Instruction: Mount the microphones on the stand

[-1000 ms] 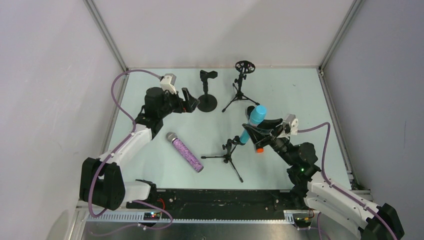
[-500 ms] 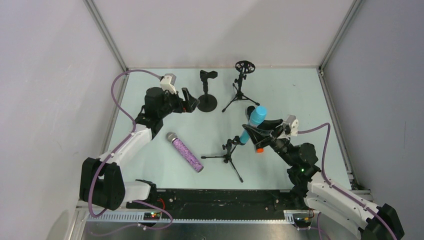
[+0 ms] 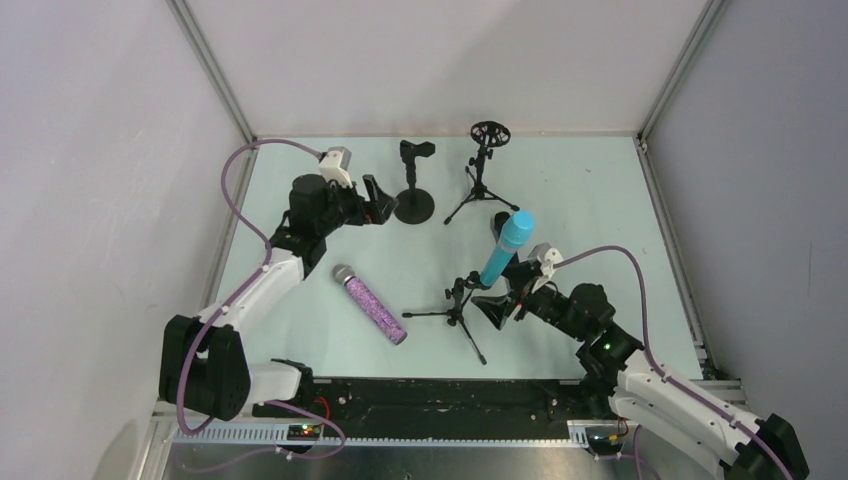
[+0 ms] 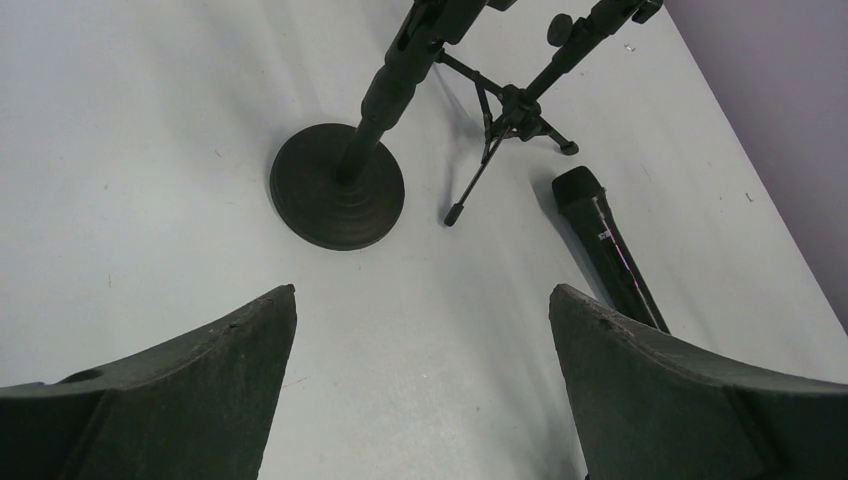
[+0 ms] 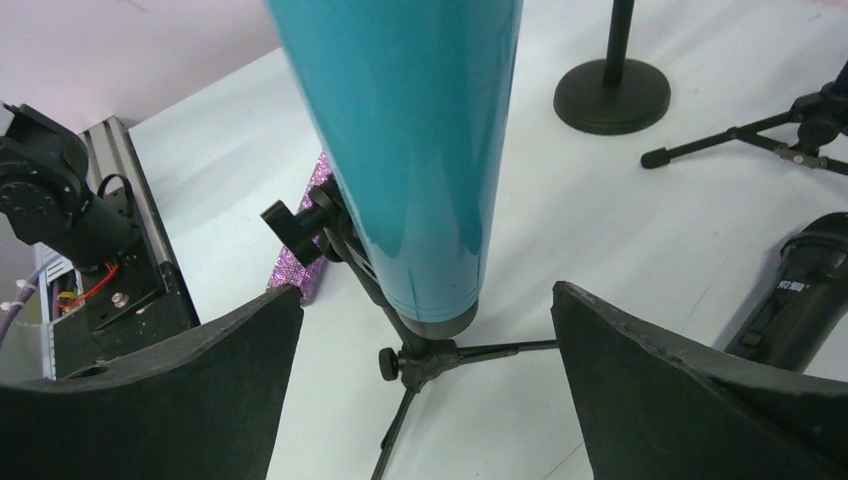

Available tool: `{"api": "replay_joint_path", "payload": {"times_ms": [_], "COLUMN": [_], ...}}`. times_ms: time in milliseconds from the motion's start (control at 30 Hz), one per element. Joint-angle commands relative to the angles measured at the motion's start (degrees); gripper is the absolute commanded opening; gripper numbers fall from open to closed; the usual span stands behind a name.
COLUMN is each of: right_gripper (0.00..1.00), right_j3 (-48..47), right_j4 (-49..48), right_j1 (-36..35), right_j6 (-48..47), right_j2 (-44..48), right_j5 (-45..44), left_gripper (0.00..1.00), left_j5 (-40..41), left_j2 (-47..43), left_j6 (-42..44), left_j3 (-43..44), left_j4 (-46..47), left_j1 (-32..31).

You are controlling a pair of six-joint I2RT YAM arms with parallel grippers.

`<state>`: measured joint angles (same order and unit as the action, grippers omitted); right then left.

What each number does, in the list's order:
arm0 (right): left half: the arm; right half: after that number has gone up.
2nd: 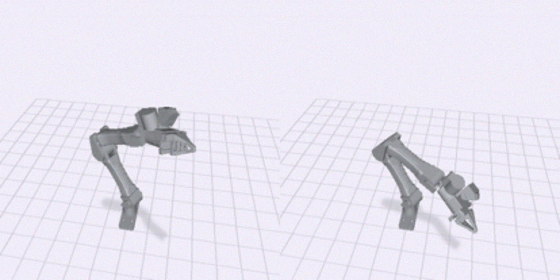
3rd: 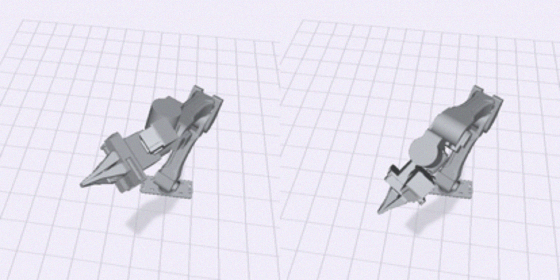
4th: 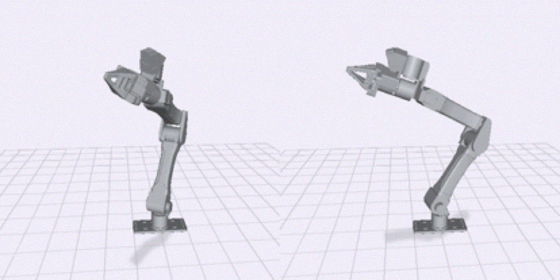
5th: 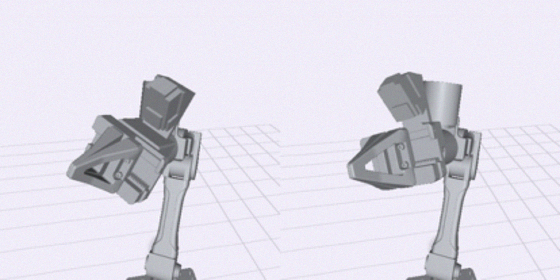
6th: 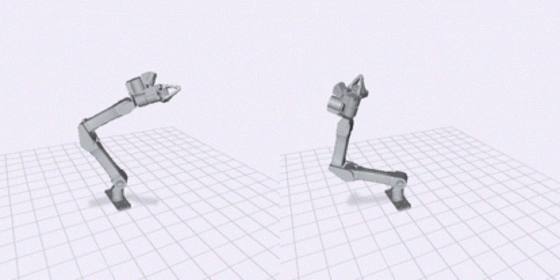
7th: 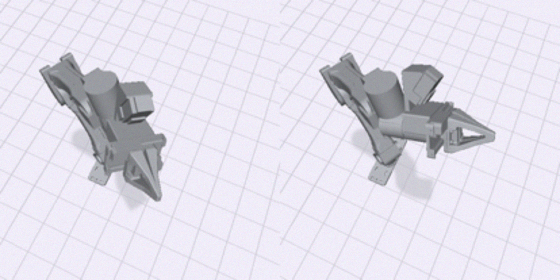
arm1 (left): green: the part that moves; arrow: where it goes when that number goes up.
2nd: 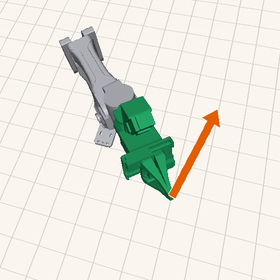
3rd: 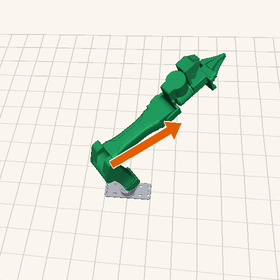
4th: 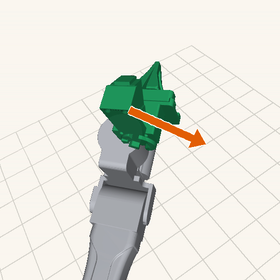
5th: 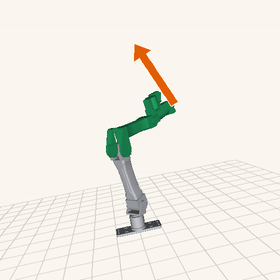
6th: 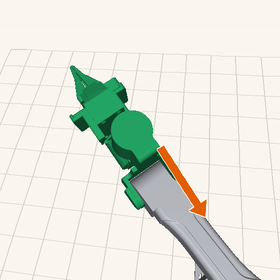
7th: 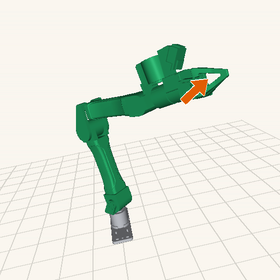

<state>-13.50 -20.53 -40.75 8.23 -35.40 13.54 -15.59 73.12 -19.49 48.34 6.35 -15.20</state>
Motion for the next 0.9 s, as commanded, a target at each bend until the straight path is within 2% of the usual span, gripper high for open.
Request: {"api": "replay_joint_path", "payload": {"times_ms": [0,200,333,467,667,767,867], "right_gripper": [0.99,0.99,0.99,0.99,0.99,0.99,0.99], "right_j3": [-1.45,-1.47,-1.80,-2.31,-6.26,-6.61,-6.03], "right_j4": [1.26,5.22,9.10,13.29,26.15,32.06,35.11], "right_j1": [-0.18,-0.14,-0.12,-0.11,0.06,0.11,0.09], "right_j6": [0.21,1.10,6.89,7.54,9.72,12.20,13.74], "right_j2": [2.94,7.38,10.33,12.99,15.35,16.50,17.36], "right_j5": [-0.65,-3.45,-8.97,-10.21,-11.14,-10.83,-11.23], "left_gripper": [1.00,1.00,1.00,1.00,1.00,1.00,1.00], "left_j5": [-0.02,-1.52,-3.39,-4.30,-15.04,-19.34,-19.21], "left_j2": [-1.57,-2.07,-4.02,-6.80,-9.52,-9.84,-9.64], "left_j6": [0.11,0.15,-0.02,0.34,2.74,-0.08,-9.15], "left_j3": [1.89,2.45,3.97,3.37,1.90,1.69,1.14], "left_j4": [2.13,2.15,2.32,4.32,7.18,7.64,8.50], "left_j1": [0.14,0.16,0.25,0.25,0.15,0.16,0.01]}}
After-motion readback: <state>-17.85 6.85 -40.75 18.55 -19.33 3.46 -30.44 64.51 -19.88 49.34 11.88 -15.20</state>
